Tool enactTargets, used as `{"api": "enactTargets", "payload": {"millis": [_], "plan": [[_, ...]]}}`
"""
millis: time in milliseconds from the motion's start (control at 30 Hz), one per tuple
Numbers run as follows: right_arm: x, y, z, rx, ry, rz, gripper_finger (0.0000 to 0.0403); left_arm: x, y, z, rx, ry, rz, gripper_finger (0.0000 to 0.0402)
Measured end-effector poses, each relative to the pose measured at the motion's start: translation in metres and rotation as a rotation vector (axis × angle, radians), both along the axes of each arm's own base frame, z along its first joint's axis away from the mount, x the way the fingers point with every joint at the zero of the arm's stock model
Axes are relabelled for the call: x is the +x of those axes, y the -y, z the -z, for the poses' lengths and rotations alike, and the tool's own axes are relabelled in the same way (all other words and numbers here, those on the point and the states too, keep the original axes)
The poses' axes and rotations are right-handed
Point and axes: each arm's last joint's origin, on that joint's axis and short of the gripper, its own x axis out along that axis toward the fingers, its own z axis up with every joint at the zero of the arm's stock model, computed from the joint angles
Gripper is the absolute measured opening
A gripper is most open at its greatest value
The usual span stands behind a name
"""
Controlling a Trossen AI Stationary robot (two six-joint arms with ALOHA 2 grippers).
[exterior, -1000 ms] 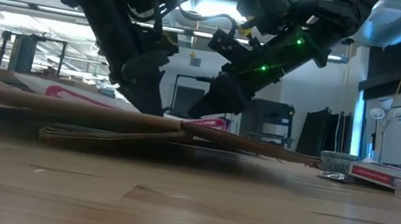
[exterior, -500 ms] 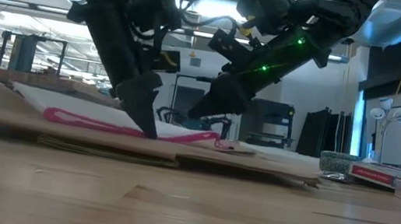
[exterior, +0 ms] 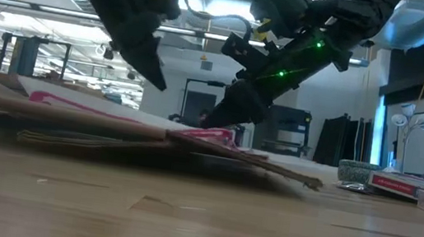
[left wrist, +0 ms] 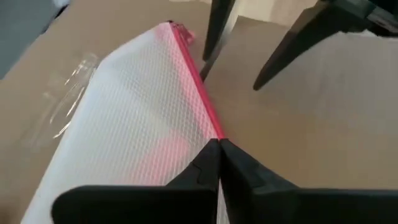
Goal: Unpack boxes
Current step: Open the white pouch
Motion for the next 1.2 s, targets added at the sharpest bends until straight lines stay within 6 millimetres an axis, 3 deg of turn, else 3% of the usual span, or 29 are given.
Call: {"api": "enactTargets", "payload": {"millis": [133,333,567,1200], "plan": [[0.0,0.001,0.0,-0.017,0.001,0.017,0.0216,0.01,-0.001,0.008,0.023,0.006,0.041,0.0028],[-0.004,0.003,0.003,-0.083,-0.058,0.085,0.0216,0.031,0.001,0.034,0.076,-0.012,0.12,0.0101],[-0.005,0.004,0.004,-0.093,-0.068,0.082,0.0216,0.044,-0.012,0.054,0.255,-0.02,-0.013,0.0162],[-0.005,0.004,0.003,-0.087,-0.065,0.077,0.0216,0.048,-0.027,0.058,0.191,0.031,-0.076,0.0176]]}}
